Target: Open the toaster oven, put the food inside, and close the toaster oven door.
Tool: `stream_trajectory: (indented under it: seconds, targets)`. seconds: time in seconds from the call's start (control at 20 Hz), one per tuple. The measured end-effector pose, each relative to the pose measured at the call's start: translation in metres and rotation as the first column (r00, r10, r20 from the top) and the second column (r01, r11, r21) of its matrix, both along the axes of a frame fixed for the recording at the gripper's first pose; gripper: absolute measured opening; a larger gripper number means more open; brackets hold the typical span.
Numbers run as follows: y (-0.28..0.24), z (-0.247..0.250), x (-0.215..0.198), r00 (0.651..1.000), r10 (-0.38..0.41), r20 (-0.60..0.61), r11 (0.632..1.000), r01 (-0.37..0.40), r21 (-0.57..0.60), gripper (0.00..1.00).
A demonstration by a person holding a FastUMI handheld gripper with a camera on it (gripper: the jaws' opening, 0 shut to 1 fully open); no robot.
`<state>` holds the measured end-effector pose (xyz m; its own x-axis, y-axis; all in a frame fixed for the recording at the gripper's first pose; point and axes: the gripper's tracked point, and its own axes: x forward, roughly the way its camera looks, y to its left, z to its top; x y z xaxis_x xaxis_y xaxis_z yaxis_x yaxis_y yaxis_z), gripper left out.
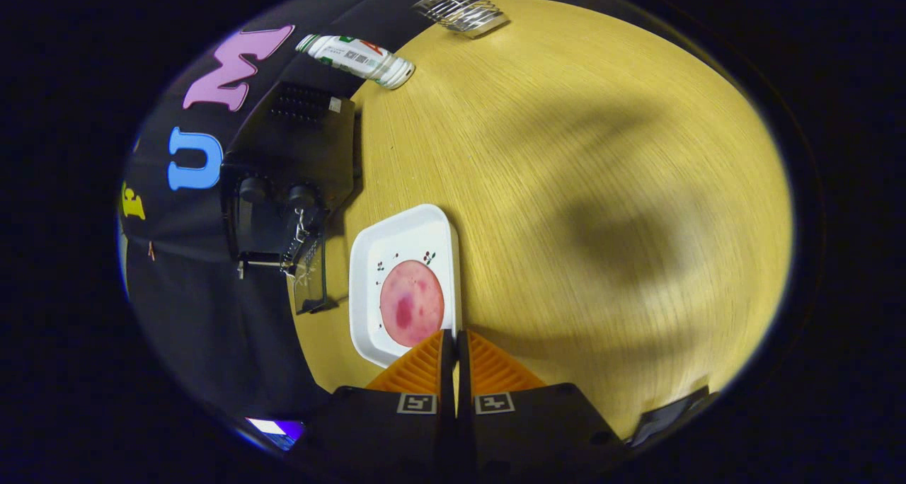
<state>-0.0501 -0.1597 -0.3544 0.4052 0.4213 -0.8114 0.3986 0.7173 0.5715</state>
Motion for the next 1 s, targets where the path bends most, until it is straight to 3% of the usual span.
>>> stream_trajectory:
  seconds: [0.3,0.55,0.8,1.0]
  targets:
    - [0.008,0.027,-0.024,0.991,-0.119,0.056,0.992,0.116,0.054,0.05]
    - [0.026,0.053,-0.047,0.964,-0.249,0.094,0.961,0.234,0.149,0.05]
    - [0.061,0.082,-0.052,0.945,-0.294,0.141,0.943,0.263,0.204,0.05]
    - [0.105,0.101,-0.033,0.945,-0.263,0.194,0.949,0.217,0.230,0.05]
